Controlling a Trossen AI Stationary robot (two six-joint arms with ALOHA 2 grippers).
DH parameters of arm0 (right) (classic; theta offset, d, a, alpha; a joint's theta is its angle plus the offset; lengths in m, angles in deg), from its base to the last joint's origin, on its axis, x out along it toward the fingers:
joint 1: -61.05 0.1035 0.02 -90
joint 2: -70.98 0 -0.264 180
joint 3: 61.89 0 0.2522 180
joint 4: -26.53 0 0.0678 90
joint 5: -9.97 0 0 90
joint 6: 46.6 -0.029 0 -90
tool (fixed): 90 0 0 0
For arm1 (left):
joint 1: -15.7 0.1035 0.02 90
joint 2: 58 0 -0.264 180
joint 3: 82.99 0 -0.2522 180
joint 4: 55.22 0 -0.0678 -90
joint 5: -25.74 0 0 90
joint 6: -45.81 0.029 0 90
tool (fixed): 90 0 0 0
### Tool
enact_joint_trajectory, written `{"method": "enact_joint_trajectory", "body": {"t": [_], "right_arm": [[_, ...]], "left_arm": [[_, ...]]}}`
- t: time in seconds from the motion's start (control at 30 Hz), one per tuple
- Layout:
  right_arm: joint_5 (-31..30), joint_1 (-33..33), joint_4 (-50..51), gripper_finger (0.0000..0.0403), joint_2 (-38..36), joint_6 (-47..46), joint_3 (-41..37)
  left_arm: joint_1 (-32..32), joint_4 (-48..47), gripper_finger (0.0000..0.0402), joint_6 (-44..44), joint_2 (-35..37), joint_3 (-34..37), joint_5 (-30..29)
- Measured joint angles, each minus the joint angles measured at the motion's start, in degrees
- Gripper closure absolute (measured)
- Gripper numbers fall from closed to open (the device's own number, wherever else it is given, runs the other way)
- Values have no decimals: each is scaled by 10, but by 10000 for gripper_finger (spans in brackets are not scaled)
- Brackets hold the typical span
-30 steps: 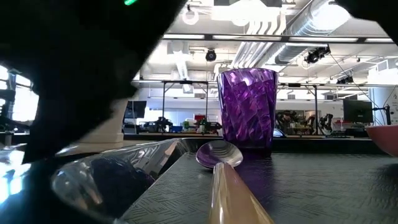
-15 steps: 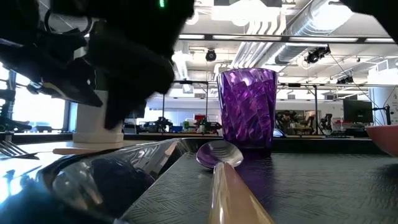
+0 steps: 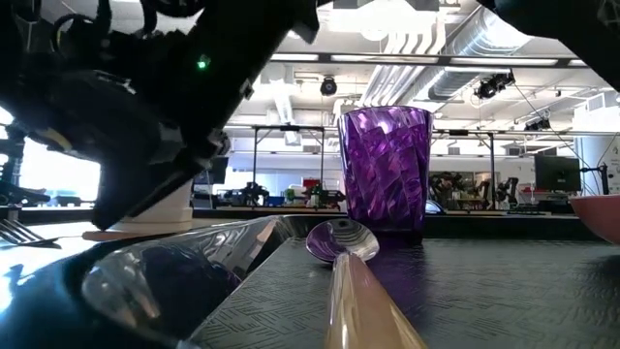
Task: Pick and place plate/cup/fork/spoon on tray
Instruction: Put the orange fork on the black serving tray in between the yellow spoon and orange plate
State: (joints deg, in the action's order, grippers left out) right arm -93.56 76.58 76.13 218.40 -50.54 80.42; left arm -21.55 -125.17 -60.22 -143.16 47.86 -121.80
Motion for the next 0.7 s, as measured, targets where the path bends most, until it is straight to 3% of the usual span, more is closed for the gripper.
{"method": "enact_joint_trajectory", "body": {"t": [0.27, 0.43, 0.7], "right_arm": [[-2, -13, -28, 243, 15, -15, -5], [54, -26, -40, 271, 27, -55, -3], [67, -33, -7, 335, 30, -113, -1]], "left_arm": [[0, 3, 401, -36, 0, 17, 13], [0, 7, 401, -39, 0, 18, 14], [0, 9, 401, -43, 0, 18, 18]]}}
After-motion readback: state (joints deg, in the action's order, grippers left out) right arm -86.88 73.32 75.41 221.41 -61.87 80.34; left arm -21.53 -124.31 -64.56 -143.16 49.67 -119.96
